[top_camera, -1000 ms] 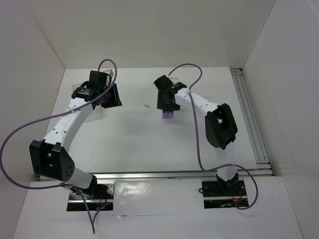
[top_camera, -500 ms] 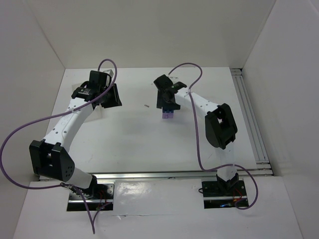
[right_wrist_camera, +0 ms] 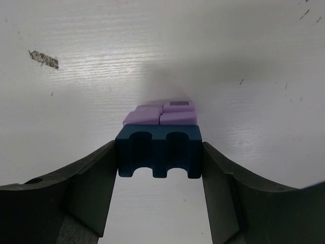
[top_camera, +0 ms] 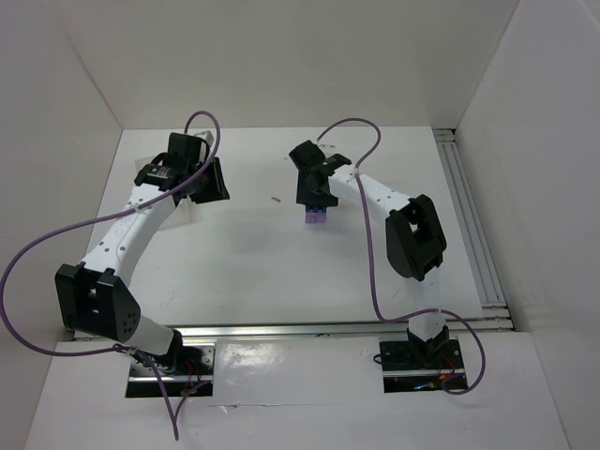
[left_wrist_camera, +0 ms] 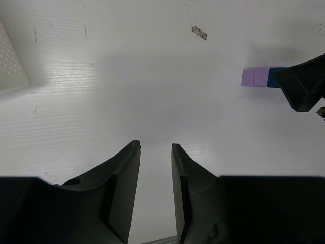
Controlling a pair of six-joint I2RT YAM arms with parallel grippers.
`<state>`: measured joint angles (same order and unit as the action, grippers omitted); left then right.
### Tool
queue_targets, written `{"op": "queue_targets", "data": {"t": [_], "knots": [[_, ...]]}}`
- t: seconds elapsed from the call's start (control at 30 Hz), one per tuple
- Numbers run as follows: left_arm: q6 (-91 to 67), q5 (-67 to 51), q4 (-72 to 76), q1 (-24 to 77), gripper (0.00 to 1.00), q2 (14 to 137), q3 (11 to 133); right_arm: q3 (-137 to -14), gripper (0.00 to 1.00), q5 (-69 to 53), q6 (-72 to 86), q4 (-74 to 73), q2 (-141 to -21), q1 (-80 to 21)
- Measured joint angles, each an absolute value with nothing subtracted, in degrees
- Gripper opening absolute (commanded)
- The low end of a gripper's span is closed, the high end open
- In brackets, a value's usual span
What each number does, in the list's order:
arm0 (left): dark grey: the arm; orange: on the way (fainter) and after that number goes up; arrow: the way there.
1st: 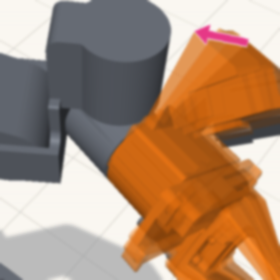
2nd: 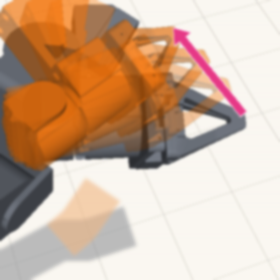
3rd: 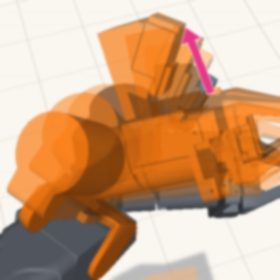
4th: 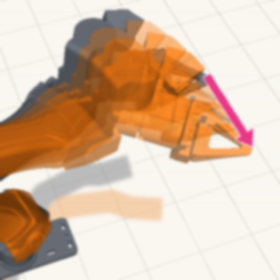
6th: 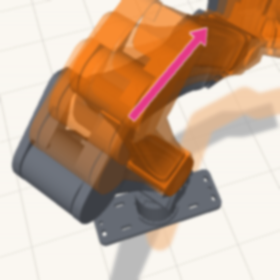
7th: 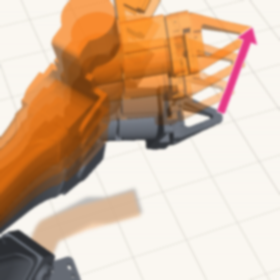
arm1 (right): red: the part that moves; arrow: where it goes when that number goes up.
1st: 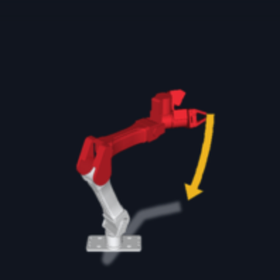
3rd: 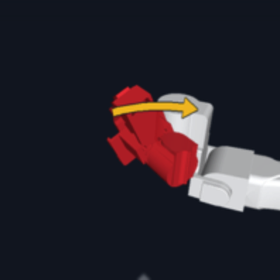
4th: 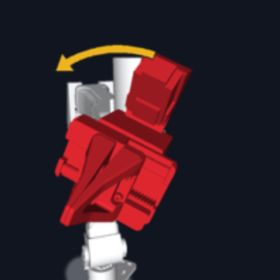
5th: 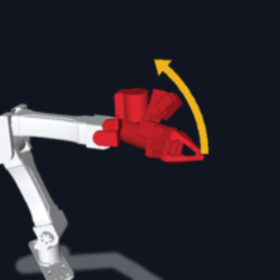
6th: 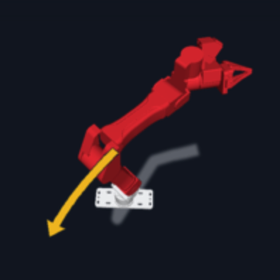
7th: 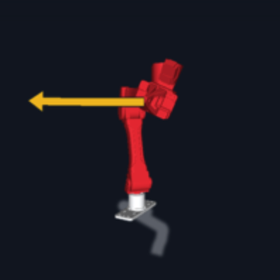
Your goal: Build the wood block tower
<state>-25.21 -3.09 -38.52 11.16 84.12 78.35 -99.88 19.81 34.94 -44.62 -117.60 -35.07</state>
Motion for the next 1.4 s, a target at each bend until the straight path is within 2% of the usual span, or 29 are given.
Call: {"op": "queue_targets", "data": {"t": [0.1,1.4], "knots": [[-25.21,-3.11,-38.52,11.16,0.44,84.12,78.35,-99.85,0.65,20.16,34.94,-44.64,-117.6,-35.07],[-25.21,-3.27,-38.46,11.16,0.44,84.12,78.35,-101.8,0.65,21.21,34.44,-45.56,-118.87,-35.07]]}}
